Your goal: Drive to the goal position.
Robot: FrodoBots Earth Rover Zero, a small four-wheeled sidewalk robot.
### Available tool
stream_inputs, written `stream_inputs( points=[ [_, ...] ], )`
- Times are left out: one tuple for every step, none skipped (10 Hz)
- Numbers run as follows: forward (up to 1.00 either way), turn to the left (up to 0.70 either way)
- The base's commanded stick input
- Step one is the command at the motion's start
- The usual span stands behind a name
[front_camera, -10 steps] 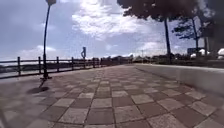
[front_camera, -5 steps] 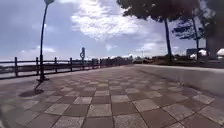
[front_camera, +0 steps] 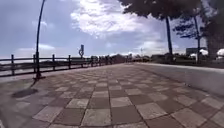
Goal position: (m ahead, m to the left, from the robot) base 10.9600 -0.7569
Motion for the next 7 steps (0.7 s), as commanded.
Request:
stream_inputs(
  points=[
    [0.45, 0.00],
    [0.45, 0.00],
    [0.45, 0.00],
    [0.45, 0.00],
    [0.45, 0.00],
    [0.45, 0.00],
    [0.45, 0.00]
  ],
)
